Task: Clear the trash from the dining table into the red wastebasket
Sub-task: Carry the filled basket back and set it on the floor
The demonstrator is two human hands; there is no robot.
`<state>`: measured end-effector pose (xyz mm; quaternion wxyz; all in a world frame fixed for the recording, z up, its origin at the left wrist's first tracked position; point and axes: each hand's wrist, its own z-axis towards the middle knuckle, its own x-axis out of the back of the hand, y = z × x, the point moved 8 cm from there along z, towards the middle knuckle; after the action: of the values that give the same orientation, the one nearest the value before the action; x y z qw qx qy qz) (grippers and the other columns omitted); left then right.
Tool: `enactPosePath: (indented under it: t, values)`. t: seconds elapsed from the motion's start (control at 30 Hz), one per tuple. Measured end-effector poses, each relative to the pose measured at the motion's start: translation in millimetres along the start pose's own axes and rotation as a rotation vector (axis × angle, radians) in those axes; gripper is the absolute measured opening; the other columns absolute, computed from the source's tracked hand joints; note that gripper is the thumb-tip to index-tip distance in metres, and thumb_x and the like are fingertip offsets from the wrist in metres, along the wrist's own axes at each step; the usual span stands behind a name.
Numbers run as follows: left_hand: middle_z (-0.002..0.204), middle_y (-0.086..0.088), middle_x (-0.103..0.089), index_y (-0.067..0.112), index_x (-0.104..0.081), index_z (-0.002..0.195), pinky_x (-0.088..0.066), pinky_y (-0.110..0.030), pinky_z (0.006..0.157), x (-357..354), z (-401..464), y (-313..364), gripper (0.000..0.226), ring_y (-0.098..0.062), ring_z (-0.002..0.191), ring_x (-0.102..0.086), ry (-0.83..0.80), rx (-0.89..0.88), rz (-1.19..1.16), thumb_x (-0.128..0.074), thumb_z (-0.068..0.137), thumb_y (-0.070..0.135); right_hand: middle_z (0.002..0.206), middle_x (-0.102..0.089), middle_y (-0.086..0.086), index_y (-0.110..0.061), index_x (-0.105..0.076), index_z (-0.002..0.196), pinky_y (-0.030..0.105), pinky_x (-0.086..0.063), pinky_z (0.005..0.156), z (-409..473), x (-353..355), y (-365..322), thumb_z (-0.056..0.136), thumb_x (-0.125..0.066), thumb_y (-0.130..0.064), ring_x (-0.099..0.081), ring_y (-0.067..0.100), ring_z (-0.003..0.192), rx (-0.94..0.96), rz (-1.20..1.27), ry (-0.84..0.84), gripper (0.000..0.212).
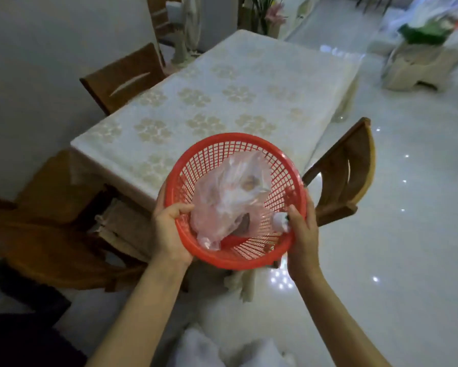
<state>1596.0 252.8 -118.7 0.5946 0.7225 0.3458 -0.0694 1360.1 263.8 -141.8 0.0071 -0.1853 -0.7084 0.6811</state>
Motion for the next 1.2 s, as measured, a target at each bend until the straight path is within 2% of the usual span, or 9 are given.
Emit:
enactPosePath:
  t: [0.07, 0.13, 0.23, 0.63, 0.7, 0.77, 0.93, 1.07, 1.2]
  values:
    - [0.111, -0.008, -0.068, 0.015, -0.059, 0.124, -0.059, -0.033, 0.071, -44, -18, -38, 0.062, -0.027, 0.1, -0.067, -0.036, 0.057, 0.021, -0.037, 0.074, -0.015, 0.126, -0.062, 0.002, -0.023, -0.042, 0.138, 0.038, -0.056, 0.088, -4, 59, -18, 0.085, -0.05, -0.03, -0.064, 0.021, 0.11, 0.045, 0.053, 0.136, 0.054]
    - [0.114, -0.01, -0.067, 0.015, -0.058, 0.126, -0.059, -0.034, 0.07, -90, -41, -78, 0.062, -0.028, 0.101, -0.067, -0.081, 0.12, 0.031, -0.038, 0.074, -0.014, 0.133, -0.057, 0.011, -0.018, -0.044, 0.137, 0.051, -0.045, 0.103, -9, 121, -38, 0.087, -0.049, -0.024, -0.056, 0.029, 0.12, 0.107, 0.045, 0.239, 0.051]
    - [0.112, -0.005, -0.069, 0.021, -0.062, 0.119, -0.058, -0.033, 0.068, -155, -77, -131, 0.059, -0.025, 0.097, -0.069, -0.171, 0.163, 0.12, -0.041, 0.074, -0.013, 0.134, -0.055, 0.011, -0.018, -0.045, 0.136, 0.058, -0.04, 0.105, -16, 209, -61, 0.088, -0.049, -0.024, -0.055, 0.03, 0.122, 0.11, 0.025, 0.347, 0.048]
    - [0.122, -0.011, -0.064, 0.008, -0.048, 0.138, -0.056, -0.029, 0.077, -325, -153, -329, 0.074, -0.02, 0.102, -0.067, -0.547, 0.287, 0.299, -0.049, 0.067, -0.01, 0.132, -0.055, 0.001, -0.021, -0.038, 0.14, 0.034, -0.054, 0.091, -43, 462, -78, 0.091, -0.046, -0.024, -0.059, 0.017, 0.116, 0.102, 0.012, 0.708, 0.05]
    - [0.126, -0.014, -0.063, 0.012, -0.05, 0.136, -0.058, -0.039, 0.083, -344, -151, -362, 0.073, -0.026, 0.108, -0.066, -0.584, 0.337, 0.328, -0.05, 0.066, -0.009, 0.132, -0.056, 0.002, -0.023, -0.039, 0.14, 0.034, -0.054, 0.09, -35, 488, -70, 0.091, -0.046, -0.024, -0.06, 0.018, 0.115, 0.08, 0.023, 0.733, 0.049]
    - [0.129, -0.018, -0.06, 0.012, -0.047, 0.139, -0.057, -0.045, 0.085, -365, -144, -395, 0.077, -0.032, 0.112, -0.063, -0.587, 0.386, 0.365, -0.051, 0.065, -0.006, 0.132, -0.056, 0.001, -0.028, -0.043, 0.136, 0.036, -0.053, 0.091, -16, 516, -63, 0.091, -0.047, -0.024, -0.059, 0.019, 0.117, 0.057, 0.028, 0.751, 0.046]
    - [0.124, -0.017, -0.062, 0.008, -0.049, 0.136, -0.057, -0.033, 0.076, -444, -105, -461, 0.074, -0.029, 0.109, -0.063, -0.574, 0.401, 0.384, -0.049, 0.064, -0.007, 0.135, -0.054, 0.001, -0.039, -0.046, 0.129, 0.05, -0.045, 0.102, 69, 582, -59, 0.092, -0.047, -0.026, -0.056, 0.021, 0.121, 0.005, -0.007, 0.78, 0.039]
    - [0.132, -0.02, -0.058, 0.012, -0.052, 0.133, -0.056, -0.039, 0.085, -522, -51, -487, 0.074, -0.033, 0.118, -0.059, -0.523, 0.388, 0.397, -0.049, 0.062, -0.006, 0.139, -0.05, 0.003, -0.023, -0.037, 0.141, 0.037, -0.047, 0.102, 161, 617, -71, 0.093, -0.045, -0.024, -0.053, 0.016, 0.123, -0.016, -0.069, 0.736, 0.048]
    - [0.13, -0.019, -0.059, 0.015, -0.055, 0.13, -0.055, -0.039, 0.086, -586, -14, -506, 0.071, -0.029, 0.115, -0.061, -0.5, 0.353, 0.368, -0.047, 0.064, -0.01, 0.139, -0.05, 0.004, -0.02, -0.037, 0.142, 0.026, -0.048, 0.094, 245, 652, -86, 0.096, -0.044, -0.019, -0.054, 0.015, 0.121, -0.016, -0.047, 0.7, 0.046]
